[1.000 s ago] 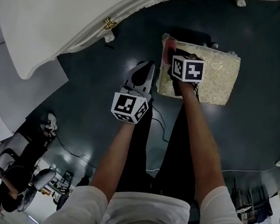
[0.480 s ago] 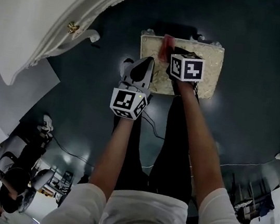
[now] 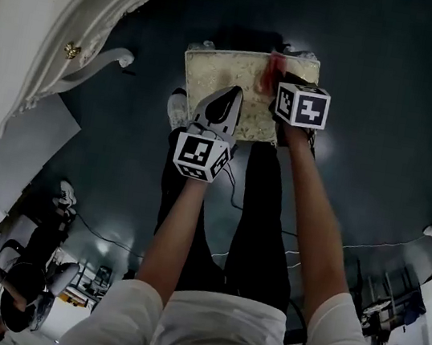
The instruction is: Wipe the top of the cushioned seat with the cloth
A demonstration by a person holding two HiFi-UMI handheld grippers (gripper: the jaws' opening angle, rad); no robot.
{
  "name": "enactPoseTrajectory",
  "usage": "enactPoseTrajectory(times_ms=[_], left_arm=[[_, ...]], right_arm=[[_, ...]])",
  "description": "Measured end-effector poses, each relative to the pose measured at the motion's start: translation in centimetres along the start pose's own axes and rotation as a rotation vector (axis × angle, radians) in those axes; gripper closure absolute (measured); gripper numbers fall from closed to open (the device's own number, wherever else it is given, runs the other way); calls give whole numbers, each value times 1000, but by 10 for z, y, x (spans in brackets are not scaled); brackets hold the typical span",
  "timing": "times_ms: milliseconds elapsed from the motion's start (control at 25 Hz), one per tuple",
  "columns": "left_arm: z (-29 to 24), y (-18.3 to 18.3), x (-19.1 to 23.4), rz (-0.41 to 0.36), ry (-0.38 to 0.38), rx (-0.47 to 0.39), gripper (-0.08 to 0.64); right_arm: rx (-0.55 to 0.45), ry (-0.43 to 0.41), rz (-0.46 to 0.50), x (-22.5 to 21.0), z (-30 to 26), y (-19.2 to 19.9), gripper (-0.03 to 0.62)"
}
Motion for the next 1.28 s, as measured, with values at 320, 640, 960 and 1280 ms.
enactPoseTrajectory(times_ms=[320, 640, 960, 1280], left_arm=[[-27, 6, -40, -55, 32, 49, 546], [-24, 1, -47, -56, 52, 32, 546], [12, -2, -7, -33, -14, 15, 546], [75, 1, 75, 21, -116, 16, 546]], right_arm=[[-31, 127, -32, -60, 31, 8, 568], [-4, 258, -68, -103, 39, 13, 568], [-66, 202, -98, -61, 48, 3, 568], [-48, -82, 37, 111, -2, -3, 568]])
Point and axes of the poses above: the fingertips, and each gripper's own axes: z backward along the fingers, x to its left, y out of its underside, the point moved 1 cm from there along z, backward along the fingers, and after that the axes turned 12 degrees about x, right-handed, at the moved point
